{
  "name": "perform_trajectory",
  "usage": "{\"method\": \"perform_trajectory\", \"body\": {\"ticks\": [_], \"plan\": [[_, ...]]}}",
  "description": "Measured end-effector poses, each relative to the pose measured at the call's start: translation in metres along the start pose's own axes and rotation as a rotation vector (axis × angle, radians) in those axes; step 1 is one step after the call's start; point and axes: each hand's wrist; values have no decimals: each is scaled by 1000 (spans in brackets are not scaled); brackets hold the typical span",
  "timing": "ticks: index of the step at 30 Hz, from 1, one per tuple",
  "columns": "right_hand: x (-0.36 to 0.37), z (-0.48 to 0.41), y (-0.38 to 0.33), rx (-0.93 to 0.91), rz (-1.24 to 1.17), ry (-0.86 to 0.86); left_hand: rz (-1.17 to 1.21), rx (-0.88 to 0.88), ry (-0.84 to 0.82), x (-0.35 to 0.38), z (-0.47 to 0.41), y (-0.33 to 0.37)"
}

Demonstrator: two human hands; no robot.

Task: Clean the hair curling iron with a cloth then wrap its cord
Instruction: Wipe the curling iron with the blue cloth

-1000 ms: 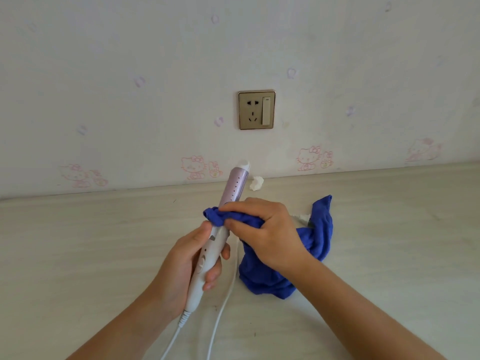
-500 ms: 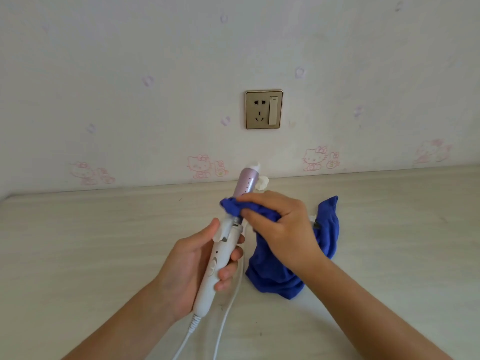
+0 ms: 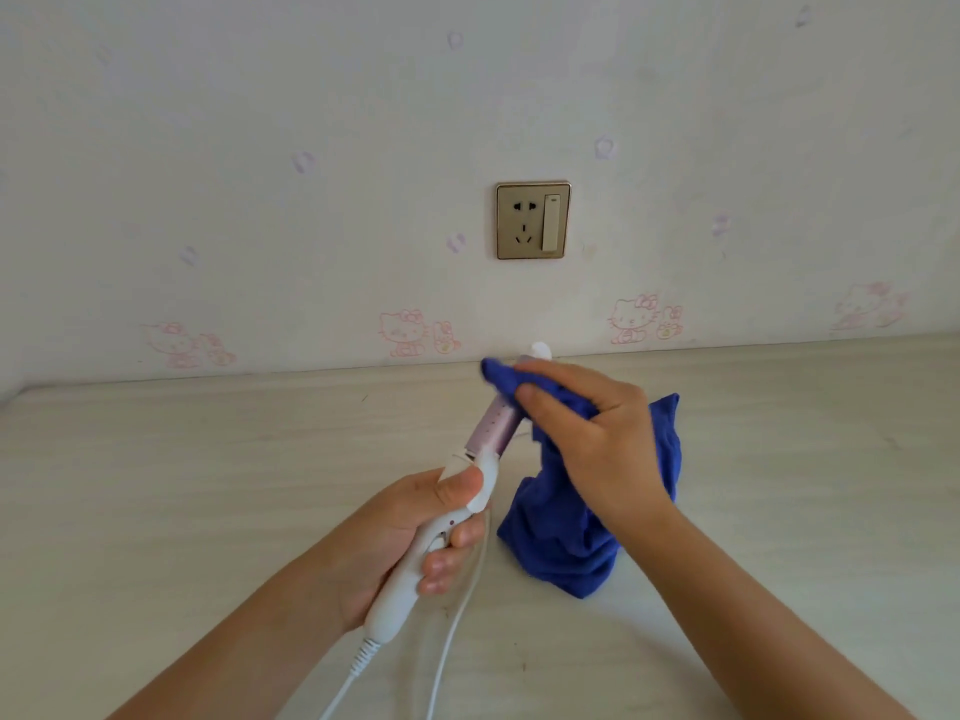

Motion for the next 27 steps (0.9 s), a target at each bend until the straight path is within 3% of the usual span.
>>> {"method": "perform_trajectory", "body": {"ticks": [3,6,8,14,19,21,25,27], "plan": [[-3,-1,0,-10,8,56,-73,-16,18,2,-1,2],[9,8,2,-16,25,-246,-175,48,75,2,-1,3],[16,13,4,-49,66,-337,-214,91,105,1,-1,4],[-3,0,-1,-84,27,71,-282,138,84,4,-2,-3],[17,13,5,-71,68,-280,-293,117,146,3,-5,-2],[19,12,5,-117,95,-237,-311,113,150,1,-4,-1],[2,1,1,-122,31,58,-387,137,99,7,-3,-6],[-2,-1,1,-94,26,69,-435,172,113,11,-4,-9]]}}
Point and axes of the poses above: each hand's wrist, its own z-axis away from the middle knuckle, its own x-axis out of the palm, y = z × x, and after that the axes turned 11 degrees about x, right-handed
